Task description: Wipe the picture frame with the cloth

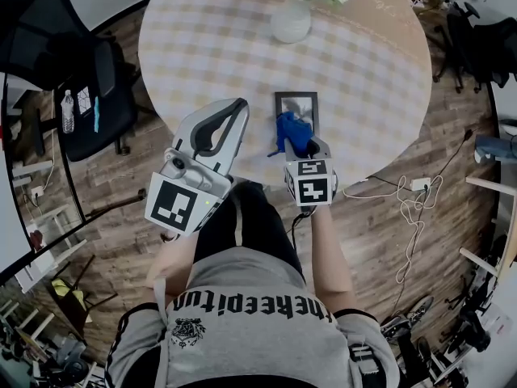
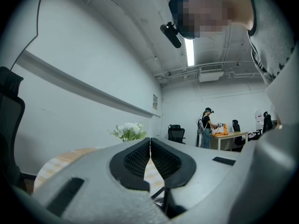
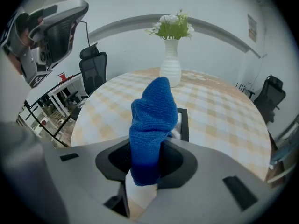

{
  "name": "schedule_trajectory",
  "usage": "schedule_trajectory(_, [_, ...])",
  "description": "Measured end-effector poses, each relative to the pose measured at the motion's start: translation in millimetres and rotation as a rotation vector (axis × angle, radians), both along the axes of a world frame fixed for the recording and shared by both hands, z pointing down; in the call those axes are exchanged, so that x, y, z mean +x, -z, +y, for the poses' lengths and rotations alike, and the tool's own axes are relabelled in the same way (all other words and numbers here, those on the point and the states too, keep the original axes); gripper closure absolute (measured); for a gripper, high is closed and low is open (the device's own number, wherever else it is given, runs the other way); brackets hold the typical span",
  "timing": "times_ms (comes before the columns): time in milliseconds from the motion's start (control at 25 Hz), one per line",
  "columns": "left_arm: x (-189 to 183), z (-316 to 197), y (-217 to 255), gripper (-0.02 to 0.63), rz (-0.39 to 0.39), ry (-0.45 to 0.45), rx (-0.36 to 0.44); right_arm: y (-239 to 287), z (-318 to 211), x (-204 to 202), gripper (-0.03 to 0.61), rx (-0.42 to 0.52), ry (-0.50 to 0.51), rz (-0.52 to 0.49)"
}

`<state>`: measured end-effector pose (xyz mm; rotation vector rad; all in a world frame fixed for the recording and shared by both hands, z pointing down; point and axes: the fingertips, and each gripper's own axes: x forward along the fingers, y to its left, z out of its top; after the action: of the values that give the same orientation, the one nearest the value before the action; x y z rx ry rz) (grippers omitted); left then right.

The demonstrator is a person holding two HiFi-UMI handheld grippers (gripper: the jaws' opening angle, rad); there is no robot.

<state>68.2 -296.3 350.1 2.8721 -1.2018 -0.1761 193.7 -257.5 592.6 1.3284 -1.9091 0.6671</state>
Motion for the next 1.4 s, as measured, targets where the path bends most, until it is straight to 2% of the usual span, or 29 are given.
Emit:
schedule_trajectory(960, [29.6,1.0,0.6,0.594,-0.002,-0.022,0.001,7.5,2.4,64.4,0.457,0.022,-0.110,0.015])
schedule_trajectory(1400, [36.1,3.6,5.7,0.594,0.007,-0.048,0.018,0.1,5.4,74.5,0.458,0.013,-0.136,0.014])
